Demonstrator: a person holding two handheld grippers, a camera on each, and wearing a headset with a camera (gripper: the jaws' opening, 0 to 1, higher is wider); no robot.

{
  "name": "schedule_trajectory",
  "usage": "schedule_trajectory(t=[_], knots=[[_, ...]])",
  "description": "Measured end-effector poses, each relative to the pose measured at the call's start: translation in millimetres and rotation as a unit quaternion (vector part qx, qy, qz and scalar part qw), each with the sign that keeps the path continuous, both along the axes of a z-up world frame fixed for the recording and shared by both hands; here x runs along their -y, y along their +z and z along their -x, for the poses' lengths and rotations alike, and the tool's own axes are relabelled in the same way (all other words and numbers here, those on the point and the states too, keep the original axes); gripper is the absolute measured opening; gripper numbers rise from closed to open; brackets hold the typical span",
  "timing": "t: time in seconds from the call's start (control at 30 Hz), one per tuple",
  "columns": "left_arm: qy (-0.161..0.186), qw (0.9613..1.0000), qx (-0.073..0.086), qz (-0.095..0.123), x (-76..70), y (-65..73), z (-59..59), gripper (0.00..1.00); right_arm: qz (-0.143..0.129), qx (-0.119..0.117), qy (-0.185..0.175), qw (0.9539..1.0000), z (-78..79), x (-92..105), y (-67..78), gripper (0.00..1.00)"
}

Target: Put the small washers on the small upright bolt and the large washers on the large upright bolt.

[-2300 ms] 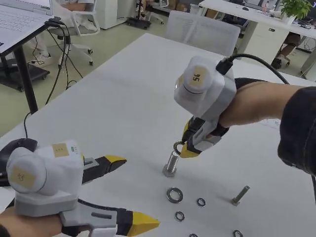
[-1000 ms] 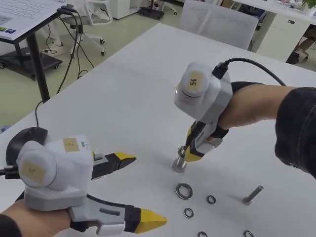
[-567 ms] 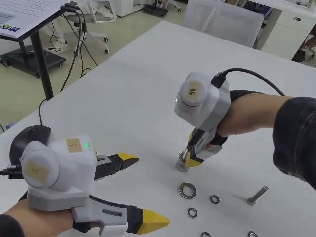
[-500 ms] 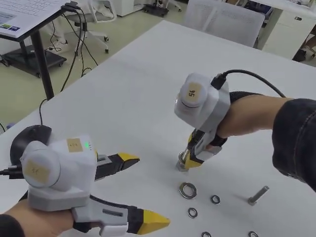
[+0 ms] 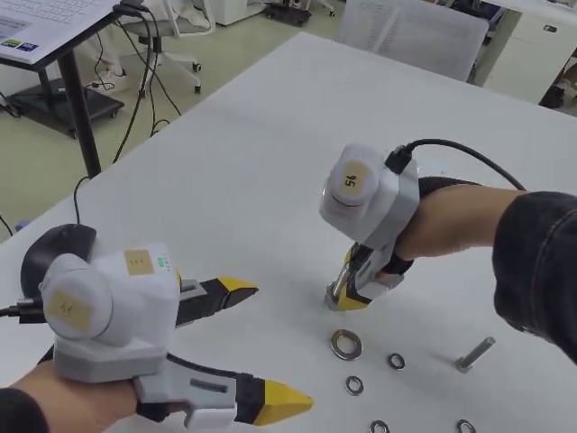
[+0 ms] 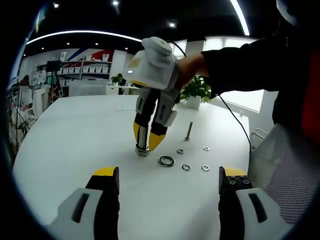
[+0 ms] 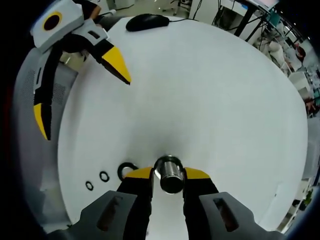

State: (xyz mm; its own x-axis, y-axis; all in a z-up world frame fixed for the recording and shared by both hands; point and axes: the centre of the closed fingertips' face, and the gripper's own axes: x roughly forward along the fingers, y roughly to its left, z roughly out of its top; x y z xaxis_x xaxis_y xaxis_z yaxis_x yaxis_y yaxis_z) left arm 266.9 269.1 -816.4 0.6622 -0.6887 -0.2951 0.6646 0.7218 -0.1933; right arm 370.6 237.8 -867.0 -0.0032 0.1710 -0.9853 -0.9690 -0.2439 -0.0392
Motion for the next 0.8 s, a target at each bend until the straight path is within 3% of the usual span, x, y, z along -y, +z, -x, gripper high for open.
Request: schedule_trajectory(t=[0.8], knots=[[0.0,1.0,-0.003,0.0,1.4,-2.6,1.6,0.81,-0.013,0.001,-0.007,0.9999,0.4,3.1,5.0,0.3]])
